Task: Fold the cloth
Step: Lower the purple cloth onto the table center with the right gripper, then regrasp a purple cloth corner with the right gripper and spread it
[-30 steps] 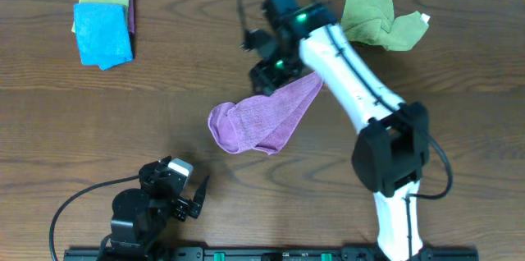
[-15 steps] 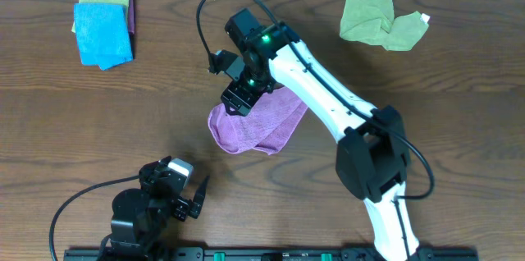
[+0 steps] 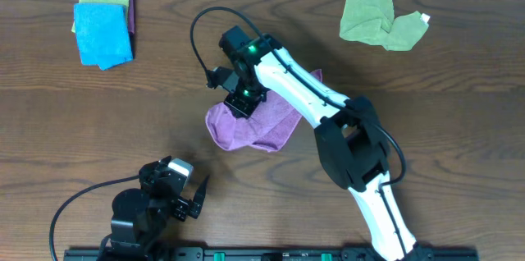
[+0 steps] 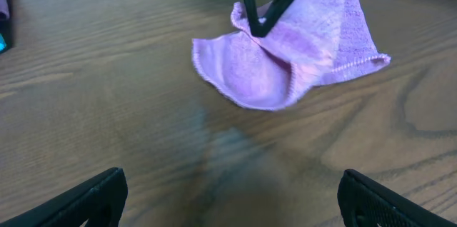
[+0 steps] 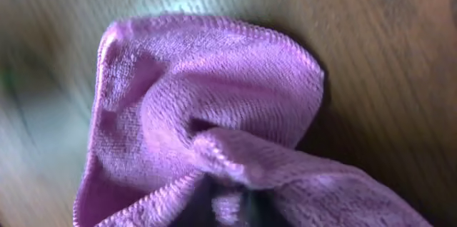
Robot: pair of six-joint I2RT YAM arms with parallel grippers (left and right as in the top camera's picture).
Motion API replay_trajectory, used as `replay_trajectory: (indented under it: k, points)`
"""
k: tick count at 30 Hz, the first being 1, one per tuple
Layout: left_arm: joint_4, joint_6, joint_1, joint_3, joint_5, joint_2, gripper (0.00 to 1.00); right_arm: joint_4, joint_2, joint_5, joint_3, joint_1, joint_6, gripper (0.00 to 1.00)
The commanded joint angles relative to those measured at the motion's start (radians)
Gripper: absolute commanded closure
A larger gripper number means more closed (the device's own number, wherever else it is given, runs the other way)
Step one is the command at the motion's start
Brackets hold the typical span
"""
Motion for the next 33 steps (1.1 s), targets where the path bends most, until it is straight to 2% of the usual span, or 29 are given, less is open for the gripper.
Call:
replay_trajectory:
  k: [1, 5, 11, 14, 18, 21, 23, 25, 26, 28, 33]
  points:
    - [0.002, -0.008, -0.003, -0.009, 0.0, -0.006, 0.04, 0.005, -0.005, 0.0, 0.006, 0.005, 0.034, 0.99]
    - [0.002, -0.008, -0.003, -0.009, 0.0, -0.006, 0.05, 0.004, -0.009, 0.001, 0.054, 0.005, 0.089, 0.99]
    - [0.002, -0.008, -0.003, -0.009, 0.0, -0.006, 0.05, -0.01, -0.015, 0.113, 0.234, 0.003, 0.131, 0.99]
    - [0.002, -0.008, -0.003, -0.009, 0.0, -0.006, 0.05, 0.016, -0.015, 0.238, 0.309, 0.0, 0.148, 0.99]
    - [0.002, -0.008, -0.003, -0.009, 0.0, -0.006, 0.05, 0.08, -0.015, 0.497, 0.335, -0.027, 0.278, 0.99]
    - [0.002, -0.008, -0.003, -0.009, 0.0, -0.006, 0.05, 0.114, -0.015, 0.591, 0.335, -0.069, 0.337, 0.99]
    - [0.002, -0.008, -0.003, -0.009, 0.0, -0.006, 0.05, 0.137, -0.014, 0.728, 0.335, -0.116, 0.474, 0.99]
    - [0.002, -0.008, -0.003, -0.009, 0.0, -0.006, 0.05, 0.103, -0.014, 0.953, 0.335, -0.171, 0.763, 0.98]
    - [0.002, -0.008, -0.003, -0.009, 0.0, -0.006, 0.05, 0.082, -0.014, 0.99, 0.335, -0.193, 0.848, 0.98]
    - [0.002, -0.008, -0.003, -0.009, 0.0, -0.006, 0.05, 0.068, -0.014, 0.946, 0.335, -0.241, 0.882, 0.98]
    - [0.002, -0.008, -0.003, -0.009, 0.0, -0.006, 0.05, 0.076, -0.015, 0.803, 0.335, -0.299, 0.792, 0.98]
